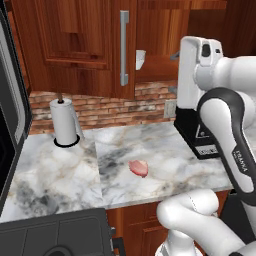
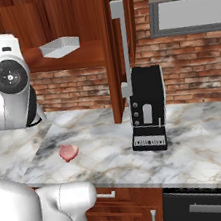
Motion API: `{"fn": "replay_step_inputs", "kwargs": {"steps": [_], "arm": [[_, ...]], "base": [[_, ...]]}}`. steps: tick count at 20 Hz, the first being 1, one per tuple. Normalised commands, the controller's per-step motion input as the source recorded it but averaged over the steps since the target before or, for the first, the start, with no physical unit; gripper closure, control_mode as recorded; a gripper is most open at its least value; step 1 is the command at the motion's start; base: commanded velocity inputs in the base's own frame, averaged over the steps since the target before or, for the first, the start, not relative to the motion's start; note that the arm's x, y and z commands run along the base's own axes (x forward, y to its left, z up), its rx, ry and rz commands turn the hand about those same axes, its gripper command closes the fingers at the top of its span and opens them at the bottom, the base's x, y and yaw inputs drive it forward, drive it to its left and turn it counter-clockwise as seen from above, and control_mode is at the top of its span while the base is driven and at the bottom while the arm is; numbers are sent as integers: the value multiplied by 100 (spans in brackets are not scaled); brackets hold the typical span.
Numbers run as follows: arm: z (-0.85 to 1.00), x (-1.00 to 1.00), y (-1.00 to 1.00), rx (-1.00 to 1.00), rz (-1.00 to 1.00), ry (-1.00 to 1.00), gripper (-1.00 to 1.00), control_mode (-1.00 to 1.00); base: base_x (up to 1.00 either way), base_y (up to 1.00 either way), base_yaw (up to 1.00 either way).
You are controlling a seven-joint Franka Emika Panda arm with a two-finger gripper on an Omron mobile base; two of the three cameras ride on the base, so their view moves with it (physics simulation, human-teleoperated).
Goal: Retrieve the tupperware from the cabinet, then place the raw meat into the tupperware to avoid contamination.
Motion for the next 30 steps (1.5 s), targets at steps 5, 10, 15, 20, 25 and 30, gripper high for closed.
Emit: {"fn": "replay_step_inputs", "kwargs": {"steps": [5, 10, 15, 20, 25, 30], "arm": [[-21, 14, 0, 0, 0, -9, -100, -100], [-4, 20, 0, 2, 1, -6, -100, -100], [0, 17, 1, 3, 6, -2, -100, -100], [9, 11, 0, 0, 8, 0, -100, -100], [13, 7, 0, 0, 8, 0, -100, -100], [9, 8, 1, 0, 8, 0, -100, -100]], "base": [[0, 0, 0], [0, 0, 0], [0, 0, 0], [0, 0, 0], [0, 0, 0], [0, 0, 0]]}}
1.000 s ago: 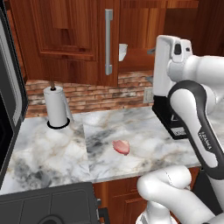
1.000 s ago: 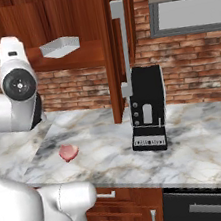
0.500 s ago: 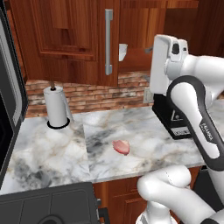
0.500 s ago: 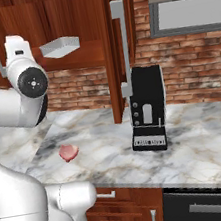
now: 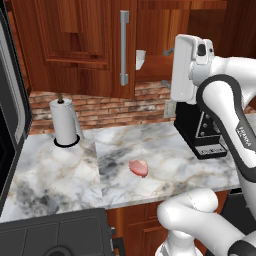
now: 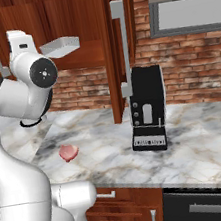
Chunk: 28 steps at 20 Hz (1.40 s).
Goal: Retrieve the tupperware from the cabinet, then place the raw meat into the tupperware to avoid contamination.
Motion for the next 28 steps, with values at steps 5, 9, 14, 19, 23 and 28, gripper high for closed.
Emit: {"fn": "replay_step_inputs", "kwargs": {"steps": [5, 9, 14, 19, 23, 28], "arm": [[0, 12, 7, 0, 5, 0, -100, -100], [0, 15, 6, 0, 0, 0, -100, -100], [0, 16, 7, 0, 0, -1, -100, -100], [0, 21, 5, 0, 0, 0, -100, -100], [0, 23, 9, 0, 1, 0, -100, -100], [0, 23, 12, 0, 3, 0, -100, -100]], "base": [[0, 0, 0], [0, 0, 0], [0, 0, 0], [0, 0, 0], [0, 0, 0], [0, 0, 0]]}}
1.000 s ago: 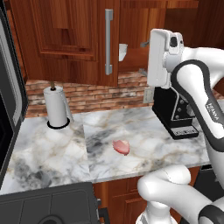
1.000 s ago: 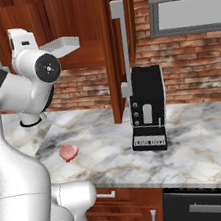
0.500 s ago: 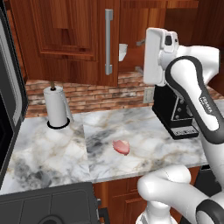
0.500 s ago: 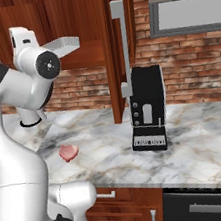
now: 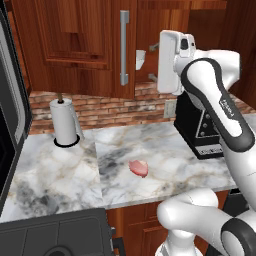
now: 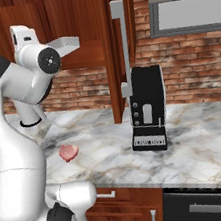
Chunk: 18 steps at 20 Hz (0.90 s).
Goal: Retrieve the tupperware from the cabinet, then place the raw meat into the tupperware to avoid contamination.
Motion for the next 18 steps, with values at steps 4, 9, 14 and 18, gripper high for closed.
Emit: {"fn": "replay_step_inputs", "kwargs": {"steps": [4, 9, 14, 18], "arm": [[0, 26, 14, 0, 3, 0, -100, -100], [0, 27, 8, 0, 3, 0, -100, -100], [-4, 29, 4, 0, 3, 0, -100, -100], [-6, 20, 0, 0, 3, 0, -100, -100]], "base": [[0, 0, 0], [0, 0, 0], [0, 0, 0], [0, 0, 0]]}}
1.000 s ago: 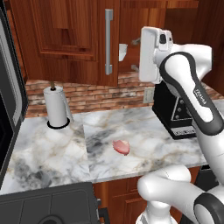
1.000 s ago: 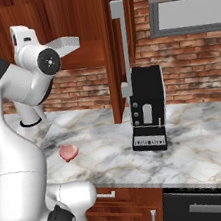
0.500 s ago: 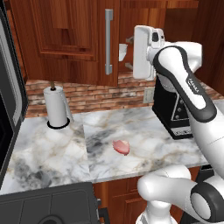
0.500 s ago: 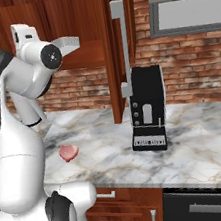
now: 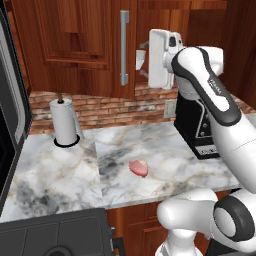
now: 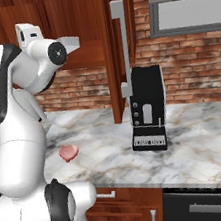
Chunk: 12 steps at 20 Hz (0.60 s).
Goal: Retrieve the tupperware from the cabinet, then place the raw meat into the tupperware to avoid contamination.
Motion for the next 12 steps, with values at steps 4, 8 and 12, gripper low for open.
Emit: {"fn": "replay_step_inputs", "kwargs": {"steps": [4, 8, 12], "arm": [[-3, 17, 0, 0, 1, -2, -100, -100], [0, 11, 4, 0, 0, -1, -100, -100], [0, 3, 9, 0, 1, 0, -100, -100]], "base": [[0, 0, 0], [0, 0, 0], [0, 0, 0]]}}
